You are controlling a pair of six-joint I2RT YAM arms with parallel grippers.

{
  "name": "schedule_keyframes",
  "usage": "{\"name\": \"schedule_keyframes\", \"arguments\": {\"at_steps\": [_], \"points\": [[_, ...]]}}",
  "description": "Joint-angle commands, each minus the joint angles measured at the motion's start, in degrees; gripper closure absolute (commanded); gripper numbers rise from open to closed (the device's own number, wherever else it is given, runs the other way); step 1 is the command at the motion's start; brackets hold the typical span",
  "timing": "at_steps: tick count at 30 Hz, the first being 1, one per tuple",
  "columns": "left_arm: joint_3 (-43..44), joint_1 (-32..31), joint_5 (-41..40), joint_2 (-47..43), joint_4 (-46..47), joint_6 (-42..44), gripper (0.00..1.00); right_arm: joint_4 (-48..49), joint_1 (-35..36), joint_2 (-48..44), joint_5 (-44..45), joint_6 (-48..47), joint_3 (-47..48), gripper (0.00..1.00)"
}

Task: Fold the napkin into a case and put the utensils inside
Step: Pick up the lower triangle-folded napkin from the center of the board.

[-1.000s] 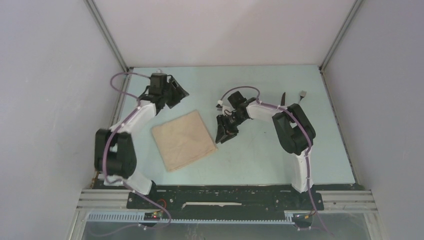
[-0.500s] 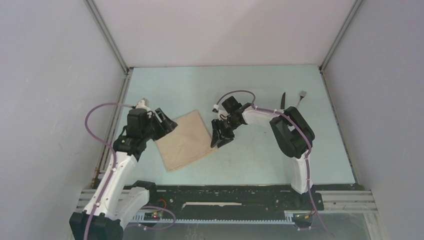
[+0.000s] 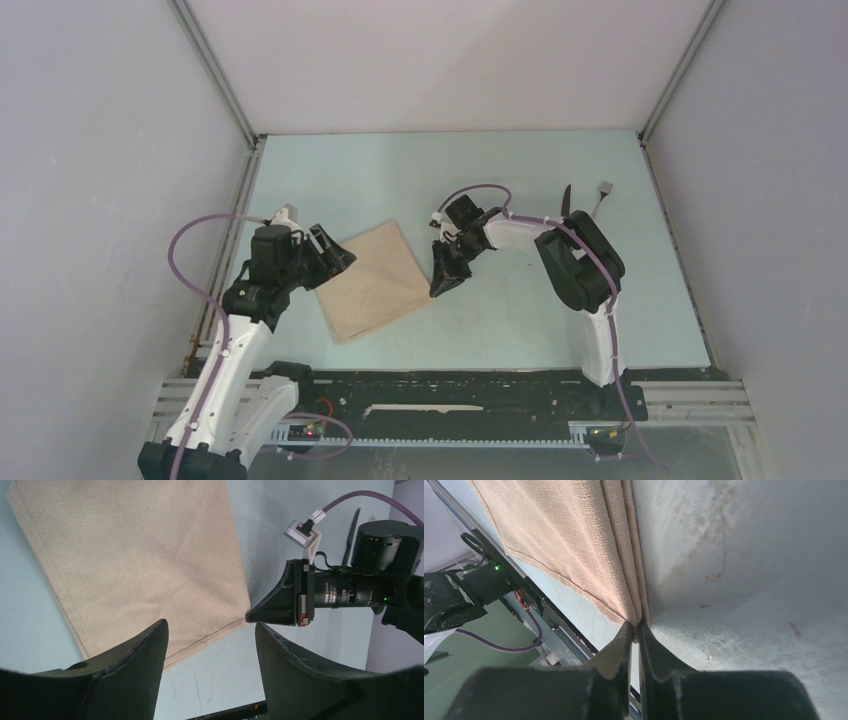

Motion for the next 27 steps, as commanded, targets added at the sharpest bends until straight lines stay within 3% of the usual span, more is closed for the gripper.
{"name": "schedule_keyframes", "arguments": {"at_steps": [1,4,15,18,23,25,27], "points": [[-1.55,1.06,0.43,1.27,2.18,-1.62,0.29,-1.57,-1.92,0.25,-0.07,-1.98,-0.19,0.90],[-3.29,2.84,2.76,1.80,5.21,-4.05,0.29,-2.50,-3.36,0.36,-0.36,-3.22,-0.01,0.96],[-7.39,10.97,3.30,5.26,7.95,-5.88,0.28,-10.56,-4.54,2.49,0.96,-10.10,6.06,0.98],[-9.41,15.26,2.31,5.89,7.65,-7.54,0.27,-19.10,-4.02,3.27,8.95,-15.29,12.29,0.75],[-7.48,20.75,-5.37,9.91,2.26,-9.79,0.26,-23.77,4.08,-5.75,35.86,-6.95,15.41,0.36],[-3.58,20.99,-11.90,12.61,-2.58,-11.00,0.24,-25.31,8.85,-9.20,45.42,-3.43,16.89,0.30],[-0.15,21.23,-18.38,14.40,-7.81,-12.43,0.23,-25.60,13.64,-10.63,47.65,-0.87,19.00,0.27]]}}
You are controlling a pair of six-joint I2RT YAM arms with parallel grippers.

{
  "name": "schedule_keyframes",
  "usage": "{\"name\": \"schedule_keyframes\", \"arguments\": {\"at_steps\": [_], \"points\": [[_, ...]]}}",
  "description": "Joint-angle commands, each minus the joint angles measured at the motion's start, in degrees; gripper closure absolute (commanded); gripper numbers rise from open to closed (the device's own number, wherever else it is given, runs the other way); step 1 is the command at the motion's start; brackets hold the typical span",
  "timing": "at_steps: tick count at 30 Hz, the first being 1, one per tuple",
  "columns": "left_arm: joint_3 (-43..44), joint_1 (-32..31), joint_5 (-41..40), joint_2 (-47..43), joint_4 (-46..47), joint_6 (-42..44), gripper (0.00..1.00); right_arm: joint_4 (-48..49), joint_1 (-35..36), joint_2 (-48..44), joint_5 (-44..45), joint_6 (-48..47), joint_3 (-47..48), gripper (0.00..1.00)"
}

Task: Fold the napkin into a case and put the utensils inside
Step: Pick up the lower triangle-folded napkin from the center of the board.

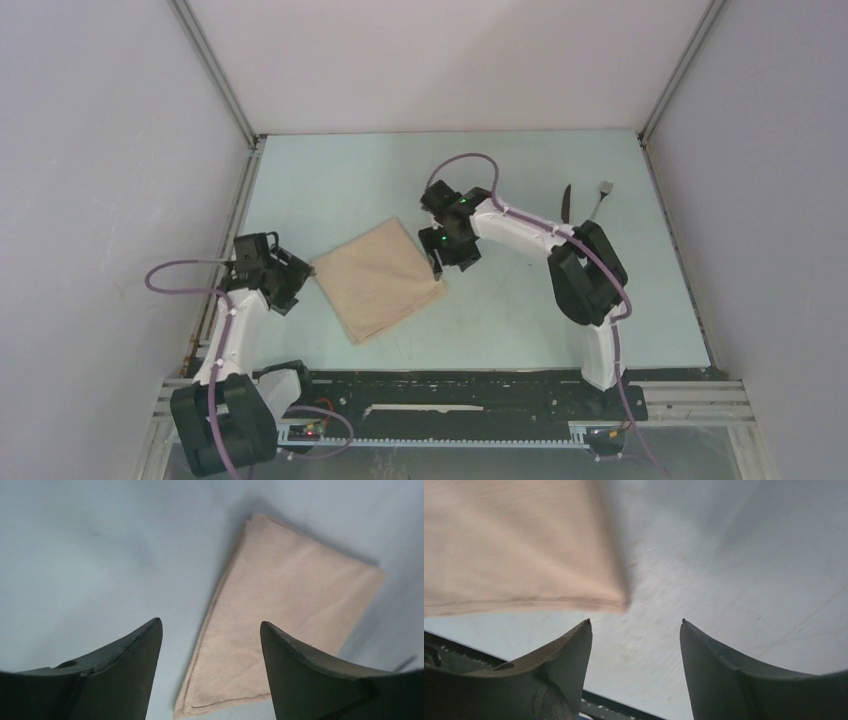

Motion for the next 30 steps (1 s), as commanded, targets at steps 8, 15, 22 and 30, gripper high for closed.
{"name": "schedule_keyframes", "arguments": {"at_steps": [8,15,22,30], "points": [[10.06,6.77,-19.55,2.16,-13.13,-7.28,0.18,2.24,24.10,2.37,2.26,16.39,17.61,0.34],[8.89,12.59,-16.52,1.30,-10.86,-6.25,0.17,-4.07,28.61,15.04,3.88,16.70,32.93,0.37],[8.78,17.70,-13.37,3.10,-9.56,-5.76,0.17,-11.15,29.87,22.82,6.51,17.83,42.52,0.37],[8.12,18.63,-12.33,4.37,-7.40,-5.65,0.17,-14.58,31.10,27.08,8.44,17.15,47.03,0.36]]}}
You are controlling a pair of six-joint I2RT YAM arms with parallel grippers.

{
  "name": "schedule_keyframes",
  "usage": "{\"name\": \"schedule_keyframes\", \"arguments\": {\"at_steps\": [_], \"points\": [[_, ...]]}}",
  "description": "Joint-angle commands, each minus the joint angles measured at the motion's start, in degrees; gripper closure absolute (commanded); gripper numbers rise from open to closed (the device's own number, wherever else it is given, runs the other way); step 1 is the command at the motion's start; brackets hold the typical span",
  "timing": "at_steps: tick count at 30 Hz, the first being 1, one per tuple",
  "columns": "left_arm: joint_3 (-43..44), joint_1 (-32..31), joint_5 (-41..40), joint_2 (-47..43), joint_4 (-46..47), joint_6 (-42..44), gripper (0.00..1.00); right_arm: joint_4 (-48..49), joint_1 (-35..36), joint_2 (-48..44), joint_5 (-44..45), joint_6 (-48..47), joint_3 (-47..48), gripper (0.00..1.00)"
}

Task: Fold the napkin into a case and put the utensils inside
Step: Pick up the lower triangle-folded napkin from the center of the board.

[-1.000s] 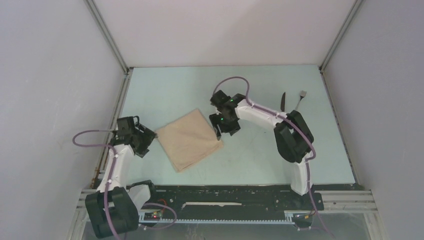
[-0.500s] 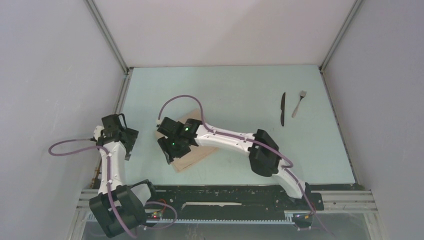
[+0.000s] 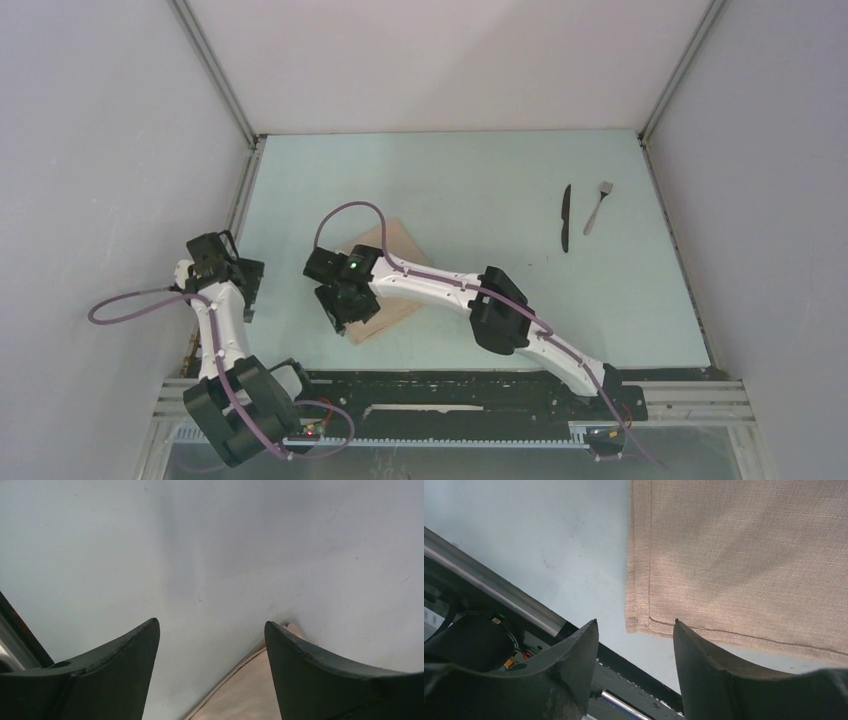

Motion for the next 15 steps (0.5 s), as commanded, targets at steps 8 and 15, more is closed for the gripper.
{"name": "schedule_keyframes", "arguments": {"at_steps": [8,15], "points": [[-1.64,1.42,2.96,2.10,3.95,0.31,0.17,-4.50,2.03,4.70,4.74,-0.37,6.54,0.42],[-2.12,1.67,3.48,2.57,4.64,0.50,0.18,-5.81,2.98,7.28,8.38,-1.87,8.44,0.40]]}}
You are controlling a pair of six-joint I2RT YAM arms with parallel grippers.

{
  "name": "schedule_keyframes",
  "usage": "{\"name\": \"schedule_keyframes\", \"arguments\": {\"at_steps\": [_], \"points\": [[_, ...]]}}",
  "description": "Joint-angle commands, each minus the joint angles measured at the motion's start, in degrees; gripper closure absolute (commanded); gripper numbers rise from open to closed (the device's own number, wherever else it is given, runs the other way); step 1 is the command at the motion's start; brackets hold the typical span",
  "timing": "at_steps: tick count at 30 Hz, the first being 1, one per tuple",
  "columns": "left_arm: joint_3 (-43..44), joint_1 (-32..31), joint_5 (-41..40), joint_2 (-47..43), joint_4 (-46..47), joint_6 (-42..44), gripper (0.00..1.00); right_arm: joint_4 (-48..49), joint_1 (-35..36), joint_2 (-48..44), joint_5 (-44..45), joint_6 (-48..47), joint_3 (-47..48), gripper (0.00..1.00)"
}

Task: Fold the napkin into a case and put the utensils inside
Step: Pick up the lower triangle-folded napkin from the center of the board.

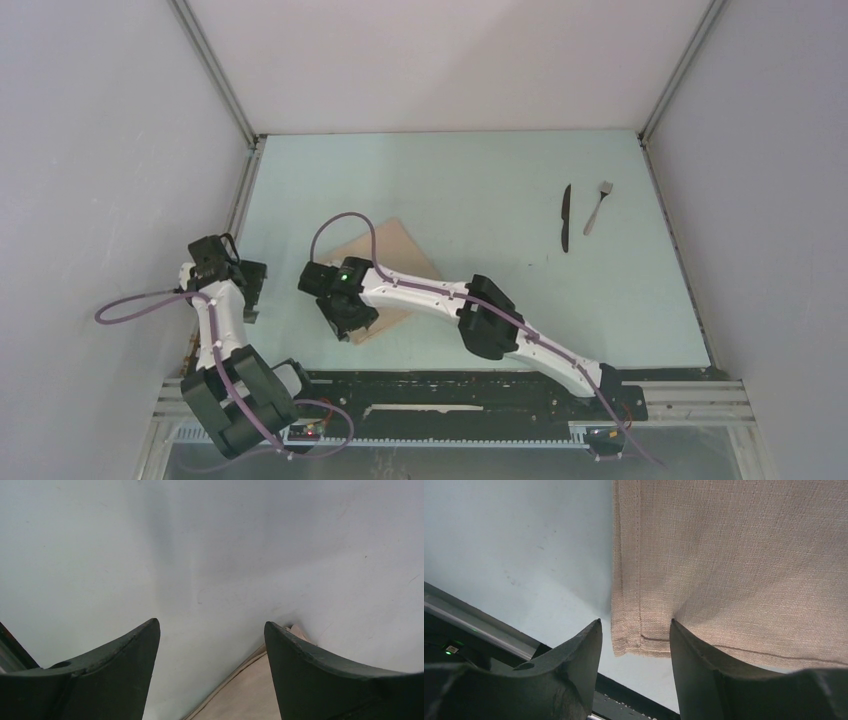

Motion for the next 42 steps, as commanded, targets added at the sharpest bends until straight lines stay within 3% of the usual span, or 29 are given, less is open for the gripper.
{"name": "schedule_keyframes", "arguments": {"at_steps": [1,9,15,24,26,30,36,42], "points": [[-0.30,0.77,0.67,0.01,1.77,0.42,0.18,-1.63,1.24,1.57,4.70,-1.51,2.70,0.39],[-0.41,1.04,0.40,-0.03,1.78,0.42,0.18,-4.30,3.01,5.44,11.71,-2.90,3.31,0.44],[-0.49,1.49,0.18,-0.20,1.78,0.42,0.18,-5.40,3.49,8.91,12.93,-2.94,3.50,0.55],[-1.68,1.58,0.18,-0.30,2.11,0.98,0.18,-1.82,3.13,6.89,14.32,-5.28,3.02,0.94],[-1.96,1.58,0.62,-0.44,2.18,1.37,0.18,0.44,2.55,4.64,12.27,-6.06,1.19,1.00],[-2.92,1.63,4.46,-0.69,3.80,3.87,0.18,8.51,0.61,-5.03,5.80,-7.16,-7.11,1.00],[-6.64,1.59,18.71,-0.21,9.97,9.97,0.18,30.08,-4.66,-22.13,-12.37,-4.91,-31.52,1.00],[-13.11,1.51,33.19,2.79,19.17,9.69,0.17,45.09,-10.04,-29.62,-25.41,0.47,-45.59,1.00]]}}
